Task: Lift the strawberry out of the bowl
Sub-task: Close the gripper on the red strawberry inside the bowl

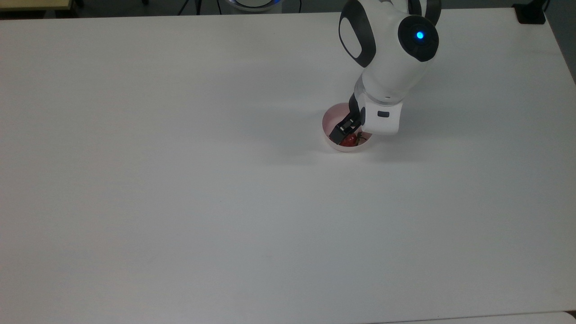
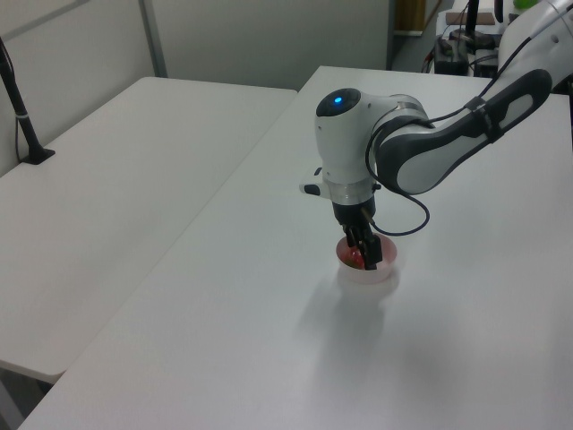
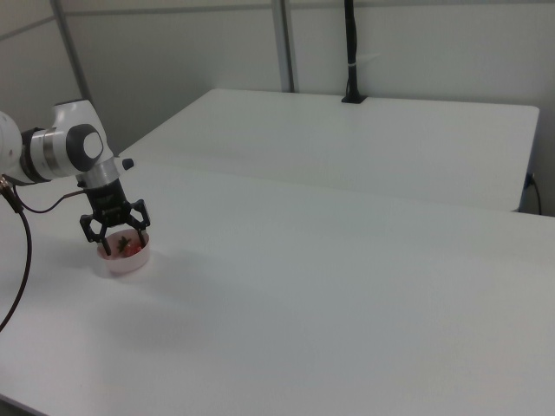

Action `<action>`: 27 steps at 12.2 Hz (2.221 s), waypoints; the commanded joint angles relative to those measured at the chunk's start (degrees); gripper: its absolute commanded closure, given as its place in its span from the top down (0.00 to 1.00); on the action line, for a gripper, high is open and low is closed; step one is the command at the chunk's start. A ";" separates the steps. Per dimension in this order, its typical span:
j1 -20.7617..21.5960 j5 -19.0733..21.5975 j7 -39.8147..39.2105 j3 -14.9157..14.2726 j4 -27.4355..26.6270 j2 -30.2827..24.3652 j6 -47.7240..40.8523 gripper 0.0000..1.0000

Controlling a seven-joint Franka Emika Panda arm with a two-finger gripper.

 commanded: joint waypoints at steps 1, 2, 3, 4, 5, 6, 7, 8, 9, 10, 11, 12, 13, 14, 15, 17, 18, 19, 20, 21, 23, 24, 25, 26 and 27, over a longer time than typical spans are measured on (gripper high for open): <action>0.79 -0.95 -1.55 -1.05 -1.18 0.73 3.24 0.83; 0.79 -1.30 -1.47 -1.05 -1.19 0.99 3.78 0.82; 0.79 -1.48 -1.46 -1.05 -1.19 1.25 3.78 0.82; 0.79 -1.48 -1.46 -1.05 -1.19 1.43 3.87 0.81; 0.79 -1.48 -1.46 -1.05 -1.19 1.43 3.87 0.79; 0.88 -1.39 -1.20 -1.05 -1.10 1.34 3.78 0.76; 0.88 -1.31 -0.85 -1.05 -1.02 1.25 3.69 0.70; 0.88 -1.22 -0.59 -1.05 -1.01 1.08 3.69 0.66; 0.88 -0.87 -0.41 -1.05 -1.01 0.82 3.52 0.62; 0.79 -0.69 -0.24 -1.05 -0.84 0.64 3.26 0.59; 0.79 -0.69 0.20 -1.05 -0.84 0.46 3.17 0.57; 0.88 -0.69 0.81 -1.05 -0.75 0.12 3.08 0.56; 0.88 -0.69 1.08 -1.05 -0.75 -0.15 3.08 0.56; 0.88 -0.69 1.17 -1.05 -0.75 -0.33 2.99 0.54; 0.88 -0.69 1.17 -1.05 -0.75 -0.41 2.90 0.51; 0.88 -0.69 1.17 -1.05 -0.75 -0.42 2.90 0.47; 0.88 -0.69 1.17 -1.05 -0.75 -0.42 2.99 0.46; 0.96 -0.69 1.17 -1.05 -0.75 -0.42 2.99 0.45; 0.96 -0.69 1.09 -1.05 -0.75 -0.42 2.99 0.45; 0.96 -0.69 1.00 -1.05 -0.84 -0.33 2.99 0.45; 0.88 -0.69 0.73 -1.05 -0.84 -0.33 3.08 0.41; 0.96 -0.78 0.82 -1.05 -0.66 -0.33 2.99 0.41; 0.96 -0.78 0.91 -1.05 -0.58 -0.41 2.99 0.40; 0.96 -0.78 0.91 -1.05 -0.57 -0.42 2.90 0.39; 0.96 -0.69 1.00 -1.05 -0.49 -0.50 2.90 0.39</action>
